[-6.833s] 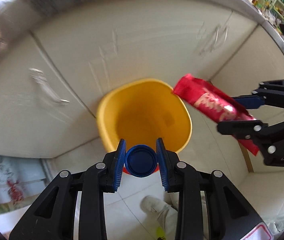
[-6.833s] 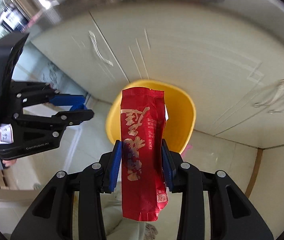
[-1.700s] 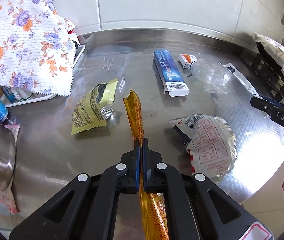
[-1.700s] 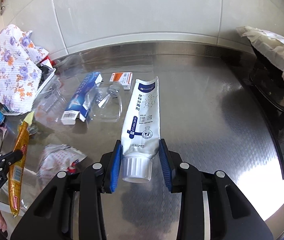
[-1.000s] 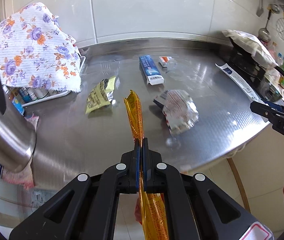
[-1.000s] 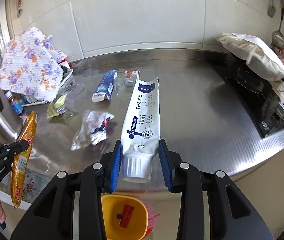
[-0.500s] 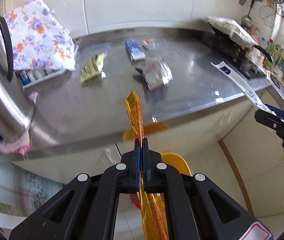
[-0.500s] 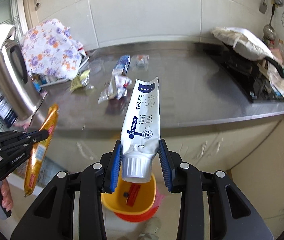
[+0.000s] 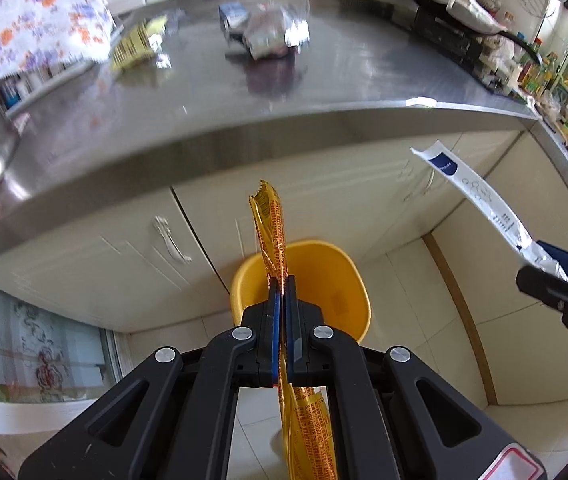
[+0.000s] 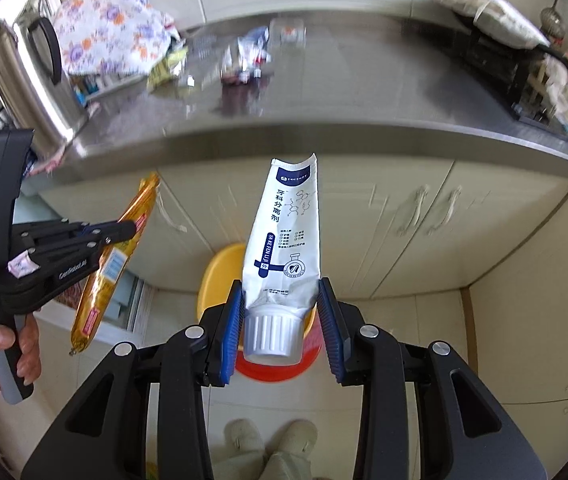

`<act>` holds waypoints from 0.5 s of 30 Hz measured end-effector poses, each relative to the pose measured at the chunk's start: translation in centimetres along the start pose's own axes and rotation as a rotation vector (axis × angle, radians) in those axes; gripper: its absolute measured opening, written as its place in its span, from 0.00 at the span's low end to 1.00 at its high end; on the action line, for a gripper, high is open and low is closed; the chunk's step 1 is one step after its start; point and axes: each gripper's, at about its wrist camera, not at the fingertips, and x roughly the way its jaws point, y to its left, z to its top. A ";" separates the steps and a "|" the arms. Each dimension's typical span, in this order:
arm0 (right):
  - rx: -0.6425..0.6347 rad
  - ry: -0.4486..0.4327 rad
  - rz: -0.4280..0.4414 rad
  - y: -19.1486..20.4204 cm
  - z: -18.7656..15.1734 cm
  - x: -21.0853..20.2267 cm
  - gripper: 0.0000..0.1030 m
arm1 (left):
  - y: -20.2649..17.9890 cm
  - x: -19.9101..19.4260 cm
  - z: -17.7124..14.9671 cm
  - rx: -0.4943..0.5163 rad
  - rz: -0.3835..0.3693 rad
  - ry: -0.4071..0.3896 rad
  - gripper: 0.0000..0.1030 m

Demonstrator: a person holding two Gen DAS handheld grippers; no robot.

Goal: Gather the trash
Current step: 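Carry gold wrapper and toothpaste tube over the yellow bin and release both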

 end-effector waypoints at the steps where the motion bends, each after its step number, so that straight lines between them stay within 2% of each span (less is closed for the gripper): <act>1: -0.003 0.022 0.007 -0.1 -0.3 0.9 0.37 | 0.0 0.8 -0.2 -0.001 -0.001 0.014 0.03; 15: -0.045 0.269 0.115 -0.4 -3.2 14.1 0.37 | 0.5 12.1 -1.5 0.000 -0.014 0.165 0.03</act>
